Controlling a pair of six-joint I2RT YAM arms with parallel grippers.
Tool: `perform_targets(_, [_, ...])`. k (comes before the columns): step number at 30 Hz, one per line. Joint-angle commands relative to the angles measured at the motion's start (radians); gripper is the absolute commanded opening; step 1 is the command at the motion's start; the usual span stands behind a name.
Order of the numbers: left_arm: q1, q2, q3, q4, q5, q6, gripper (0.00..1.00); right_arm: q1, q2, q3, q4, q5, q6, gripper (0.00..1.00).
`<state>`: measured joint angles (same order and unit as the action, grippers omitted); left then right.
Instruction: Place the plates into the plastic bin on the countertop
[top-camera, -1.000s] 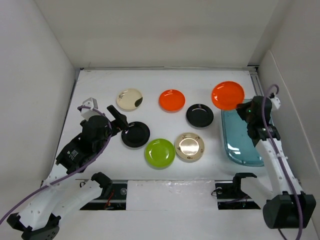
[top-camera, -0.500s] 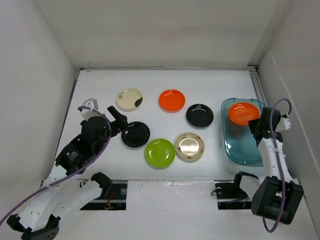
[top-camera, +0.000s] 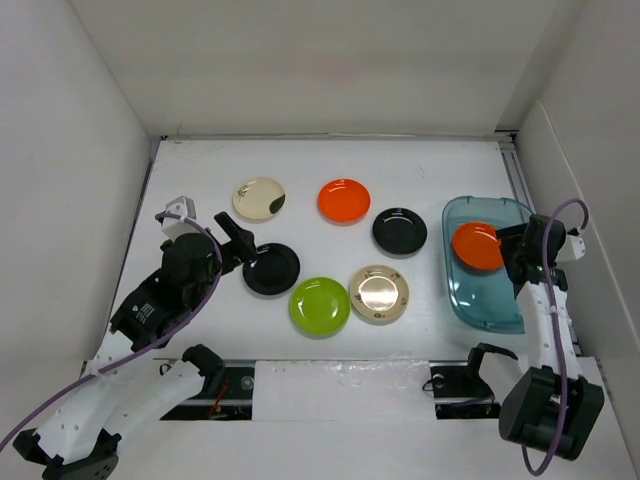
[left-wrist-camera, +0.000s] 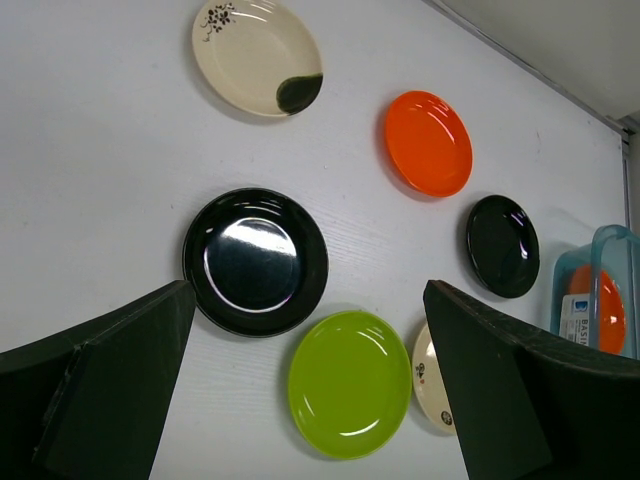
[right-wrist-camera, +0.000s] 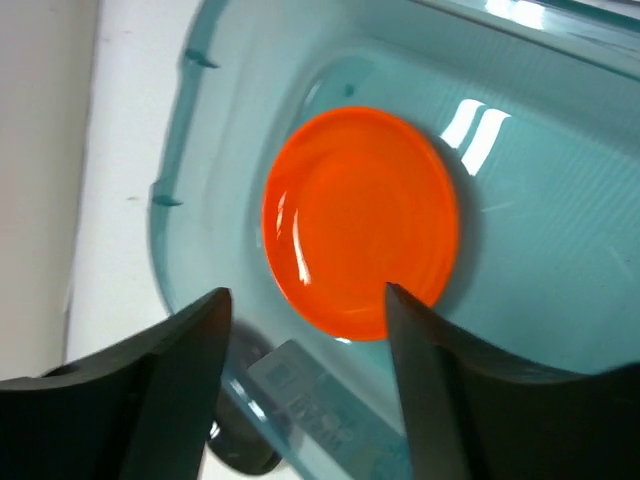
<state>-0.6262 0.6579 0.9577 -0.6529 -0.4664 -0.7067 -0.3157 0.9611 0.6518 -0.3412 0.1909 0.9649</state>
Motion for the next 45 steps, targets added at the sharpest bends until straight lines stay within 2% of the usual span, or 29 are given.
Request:
perform_targets(1, [0.006, -0.004, -0.005, 0.035, 0.002, 0.015, 1.00, 0.003, -0.093, 0.043, 0.002, -0.059, -0.021, 0.71])
perform_targets(3, [0.006, -0.004, -0.005, 0.035, 0.002, 0.006, 1.00, 0.068, -0.145, 0.043, 0.065, -0.086, -0.034, 0.81])
perform_targets(5, [0.006, -0.004, -0.005, 0.035, -0.008, 0.006, 1.00, 0.130, -0.179, 0.057, 0.129, -0.157, -0.081, 1.00])
perform_targets(6, [0.006, -0.004, -0.005, 0.035, -0.008, 0.006, 1.00, 0.197, -0.170, 0.078, 0.201, -0.189, -0.106, 1.00])
perform_targets(8, [0.006, -0.004, -0.005, 0.035, -0.008, 0.006, 1.00, 0.272, -0.061, 0.136, 0.232, -0.229, -0.190, 1.00])
perform_targets(9, [0.006, -0.004, -0.005, 0.035, -0.008, 0.006, 1.00, 0.353, -0.001, 0.229, 0.232, -0.255, -0.227, 1.00])
perform_targets(12, [0.006, -0.004, -0.005, 0.025, -0.008, 0.006, 1.00, 0.455, 0.271, 0.395, 0.171, -0.297, -0.368, 1.00])
perform_targets(13, [0.006, -0.004, -0.005, 0.025, -0.008, 0.006, 1.00, 0.493, 0.339, 0.501, 0.139, -0.323, -0.396, 1.00])
perform_targets(14, [0.006, 0.005, -0.005, 0.025, -0.008, 0.006, 1.00, 0.509, 0.466, 0.549, 0.128, -0.344, -0.437, 1.00])
perform_targets(19, [0.006, 0.005, -0.005, 0.025, -0.008, 0.006, 1.00, 0.533, 0.812, 0.856, 0.038, -0.503, -0.509, 0.98])
perform_targets(21, [0.006, 0.005, -0.005, 0.025, -0.008, -0.005, 1.00, 0.564, 0.952, 1.011, -0.034, -0.516, -0.547, 0.98])
perform_targets(24, [0.006, -0.004, -0.005, 0.025, -0.018, -0.005, 1.00, 0.586, 1.076, 1.187, -0.131, -0.527, -0.580, 0.97])
perform_targets(28, [0.016, -0.017, -0.014, 0.025, -0.018, -0.005, 1.00, 0.586, 1.232, 1.278, -0.162, -0.542, -0.580, 0.96])
perform_targets(32, [0.016, -0.017, -0.014, 0.025, -0.018, -0.005, 1.00, 0.567, 1.330, 1.326, -0.200, -0.533, -0.580, 0.91])
perform_targets(37, [0.016, -0.017, -0.014, 0.025, -0.018, -0.005, 1.00, 0.567, 1.380, 1.301, -0.173, -0.632, -0.580, 0.80])
perform_targets(39, [0.016, -0.017, -0.014, 0.025, -0.018, -0.005, 1.00, 0.567, 1.390, 1.284, -0.153, -0.653, -0.580, 0.79])
perform_targets(42, [0.016, -0.007, -0.014, 0.025, -0.018, -0.005, 1.00, 0.567, 1.400, 1.261, -0.125, -0.700, -0.580, 0.61])
perform_targets(43, [0.016, -0.007, -0.014, 0.025, -0.018, -0.005, 1.00, 0.567, 1.400, 1.246, -0.114, -0.700, -0.568, 0.44])
perform_targets(45, [0.016, -0.007, -0.014, 0.025, -0.018, -0.005, 1.00, 0.567, 1.400, 1.234, -0.104, -0.709, -0.559, 0.32])
